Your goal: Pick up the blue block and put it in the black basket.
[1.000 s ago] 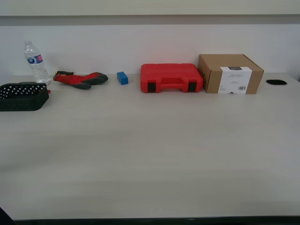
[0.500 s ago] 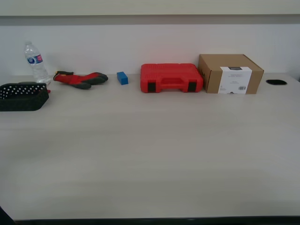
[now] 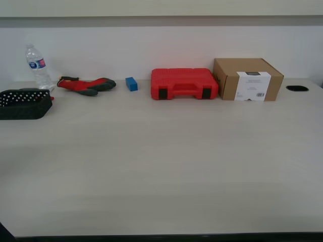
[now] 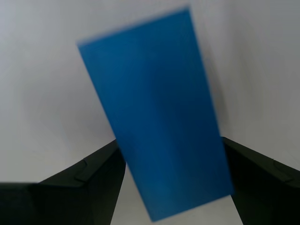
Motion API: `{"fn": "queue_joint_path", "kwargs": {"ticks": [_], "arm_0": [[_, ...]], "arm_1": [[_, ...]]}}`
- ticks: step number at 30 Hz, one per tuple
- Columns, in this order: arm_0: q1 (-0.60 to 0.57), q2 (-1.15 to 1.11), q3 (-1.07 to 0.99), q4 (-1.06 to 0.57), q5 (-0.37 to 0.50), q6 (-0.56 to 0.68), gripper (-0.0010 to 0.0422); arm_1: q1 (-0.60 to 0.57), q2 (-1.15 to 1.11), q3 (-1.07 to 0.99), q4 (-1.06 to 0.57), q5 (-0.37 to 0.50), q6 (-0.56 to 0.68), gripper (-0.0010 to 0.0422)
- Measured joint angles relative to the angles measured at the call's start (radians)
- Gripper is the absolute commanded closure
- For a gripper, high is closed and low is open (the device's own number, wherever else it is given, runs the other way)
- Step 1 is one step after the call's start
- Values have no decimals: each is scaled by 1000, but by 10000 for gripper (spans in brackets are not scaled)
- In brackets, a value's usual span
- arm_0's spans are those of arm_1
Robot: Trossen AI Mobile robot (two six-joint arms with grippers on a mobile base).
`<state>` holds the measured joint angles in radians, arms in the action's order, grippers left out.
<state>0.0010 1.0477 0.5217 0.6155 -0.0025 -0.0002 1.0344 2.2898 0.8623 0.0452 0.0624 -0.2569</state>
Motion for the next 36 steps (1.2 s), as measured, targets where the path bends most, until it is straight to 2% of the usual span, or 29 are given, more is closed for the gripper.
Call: {"fn": "queue_joint_path", "kwargs": {"ticks": [4, 6, 8, 11, 13, 17, 21, 24, 27, 32, 36], "arm_0": [[0, 0, 0, 0, 0, 0, 413], [-1, 0, 0, 0, 0, 0, 413], [-1, 0, 0, -2, 0, 0, 413], [0, 0, 0, -2, 0, 0, 413], [0, 0, 0, -2, 0, 0, 413], [0, 0, 0, -3, 0, 0, 413], [-1, 0, 0, -6, 1, 0, 413], [1, 0, 0, -6, -2, 0, 413], [-1, 0, 0, -7, 0, 0, 413], [0, 0, 0, -7, -3, 0, 413], [0, 0, 0, -6, -3, 0, 413]], "arm_1": [[-3, 89, 3, 60, 10, -5, 174], [-4, 128, 10, 77, 5, -2, 192], [-3, 129, 9, 76, 9, 0, 258], [-4, 95, 6, 63, 53, 11, 411], [-3, 60, 3, 49, 106, 13, 408], [-24, -66, 1, 8, 158, 24, 415], [-82, -257, 3, -11, 156, 10, 414], [-180, -340, 65, 5, 146, -90, 414], [-309, -322, 159, 21, 113, -179, 414], [-512, -167, 434, 34, 52, -183, 414], [-581, 46, 718, -104, 52, -172, 414]]}}
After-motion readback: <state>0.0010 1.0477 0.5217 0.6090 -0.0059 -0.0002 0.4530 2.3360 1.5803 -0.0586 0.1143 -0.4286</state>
